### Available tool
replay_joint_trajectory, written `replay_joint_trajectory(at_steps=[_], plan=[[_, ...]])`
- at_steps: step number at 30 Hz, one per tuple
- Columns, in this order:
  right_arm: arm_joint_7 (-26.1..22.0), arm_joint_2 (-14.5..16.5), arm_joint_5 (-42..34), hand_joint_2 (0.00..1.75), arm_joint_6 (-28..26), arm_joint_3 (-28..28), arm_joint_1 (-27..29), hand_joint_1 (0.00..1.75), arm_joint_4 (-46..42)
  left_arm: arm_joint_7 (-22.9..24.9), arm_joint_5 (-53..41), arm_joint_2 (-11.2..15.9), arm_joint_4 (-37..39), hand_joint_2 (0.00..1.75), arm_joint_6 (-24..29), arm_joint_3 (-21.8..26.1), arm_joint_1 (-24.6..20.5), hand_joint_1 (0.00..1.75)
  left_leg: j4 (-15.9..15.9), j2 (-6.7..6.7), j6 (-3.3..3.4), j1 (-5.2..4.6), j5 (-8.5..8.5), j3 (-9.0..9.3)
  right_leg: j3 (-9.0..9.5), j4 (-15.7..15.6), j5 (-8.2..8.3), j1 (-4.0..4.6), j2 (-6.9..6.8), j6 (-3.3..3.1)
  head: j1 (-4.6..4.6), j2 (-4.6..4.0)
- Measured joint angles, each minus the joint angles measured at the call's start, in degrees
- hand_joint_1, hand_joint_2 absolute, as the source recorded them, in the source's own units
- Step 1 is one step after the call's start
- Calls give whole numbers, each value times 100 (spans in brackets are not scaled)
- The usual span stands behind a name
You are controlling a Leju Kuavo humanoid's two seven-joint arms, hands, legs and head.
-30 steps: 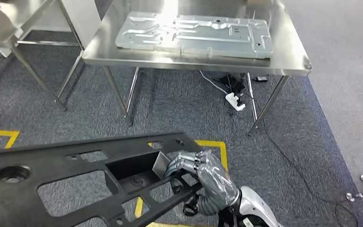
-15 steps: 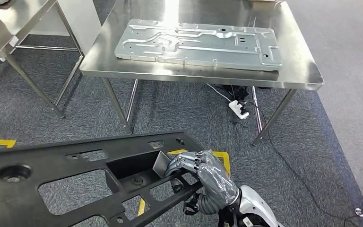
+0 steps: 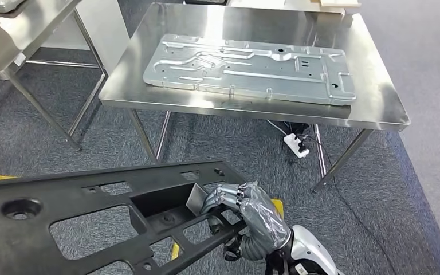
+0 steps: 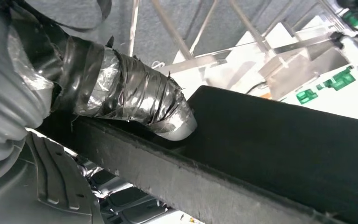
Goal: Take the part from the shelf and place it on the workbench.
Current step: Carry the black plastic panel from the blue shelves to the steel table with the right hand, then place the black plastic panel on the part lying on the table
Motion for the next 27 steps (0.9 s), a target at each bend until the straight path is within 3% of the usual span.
replay_joint_trajectory(at_steps=[2, 3, 6, 7, 8, 9, 11, 12, 13, 16, 18, 21, 22, 23, 24, 26, 27], plan=[[-2, 3, 0, 175, 0, 1, -10, 175, -1, -1, 0, 7, 1, 175, 1, 0, -6, 0, 194, 22, -61, 4, -15, -51, 123, -64, -19, -34, -4, -56, -1, 0], [-3, 6, 0, 175, 0, 1, -12, 175, -2, -1, 0, 9, 1, 175, 2, -1, -12, 0, 433, 38, -92, 14, -87, -181, 183, -84, -46, -46, -7, -81, -5, 0], [-3, 9, 0, 175, 0, 1, -12, 175, 5, -2, -1, 7, -1, 175, 1, -5, -16, 0, 1358, 75, -170, 45, -496, -840, 313, -91, -174, -51, -13, -113, -10, 0], [-3, 9, -1, 175, 1, 1, -10, 175, 9, -1, -1, 6, -2, 175, 0, -7, -12, 0, 1475, 82, -181, 53, -558, -996, 365, -88, -224, -51, -9, -112, -12, 0], [-3, 9, -1, 175, 1, 2, -8, 175, 13, 0, -2, 6, -1, 175, 0, -8, -8, 0, 1410, 87, -183, 57, -497, -1063, 431, -85, -278, -52, -3, -107, -11, 0], [-3, 9, -1, 175, 1, 2, -7, 175, 14, 0, -2, 8, -1, 175, 0, -8, -2, 0, 1159, 90, -179, 61, -296, -1039, 512, -83, -338, -53, 2, -98, -13, 0], [-3, 10, -2, 175, 1, 3, -8, 175, 18, 1, 0, 16, 1, 175, 0, -10, 12, 0, 479, 96, -144, 46, 264, -901, 653, -79, -459, -50, 8, -59, -4, 0], [-3, 11, -4, 175, 1, 4, -10, 175, 22, 1, 1, 21, 1, 175, 0, -13, 17, 0, 247, 98, -114, 28, 422, -851, 697, -76, -510, -45, 10, -26, 0, 0], [-2, 12, -5, 175, 1, 5, -11, 175, 26, 1, 2, 23, 1, 175, 0, -16, 18, 0, 136, 99, -72, 10, 532, -829, 724, -74, -549, -39, 11, 10, 5, 0], [-2, 13, -9, 175, 1, 9, -18, 175, 30, 3, 1, 23, -1, 175, -1, -22, 14, 0, 85, 96, 39, 14, 583, -751, 770, 3, -602, -23, 14, 97, 4, 0], [-4, 13, -9, 175, 0, 9, -28, 175, 28, 2, 0, 19, -2, 175, -1, -22, 11, 0, 47, 95, 96, 31, 561, -661, 618, 316, -664, -30, 7, 136, 10, 0], [-6, 12, -9, 175, 0, 9, -23, 175, 29, 1, 2, 19, -1, 175, 2, -26, -4, 0, 31, 92, 161, 26, 478, -574, -90, 1365, -1039, -42, -4, 190, 32, 0], [-5, 12, -10, 175, 0, 9, -17, 175, 30, 1, 2, 20, -1, 175, 3, -26, -2, 0, 31, 89, 165, 21, 442, -538, -270, 1549, -1116, -45, -4, 197, 32, 0], [-5, 12, -10, 175, 0, 9, -13, 175, 30, 1, 1, 21, -1, 175, 4, -26, 2, 0, 31, 85, 166, 18, 400, -486, -362, 1547, -1077, -45, -4, 194, 33, 0], [-5, 12, -11, 175, 0, 9, -13, 175, 30, 1, 1, 21, -1, 175, 3, -26, 5, 0, 31, 81, 162, 15, 351, -420, -353, 1345, -905, -43, -5, 177, 33, 0], [-4, 12, -12, 175, 0, 9, -14, 175, 31, 2, 0, 15, -2, 175, 0, -28, 9, 0, 27, 76, 141, 11, 249, -284, -161, 612, -334, -24, -4, 107, 38, 0], [-3, 12, -13, 175, 1, 10, -18, 175, 33, 3, 0, 10, -2, 175, -2, -30, 4, 0, 21, 70, 117, 5, 206, -238, -75, 300, -160, -5, -5, 74, 43, 0]])
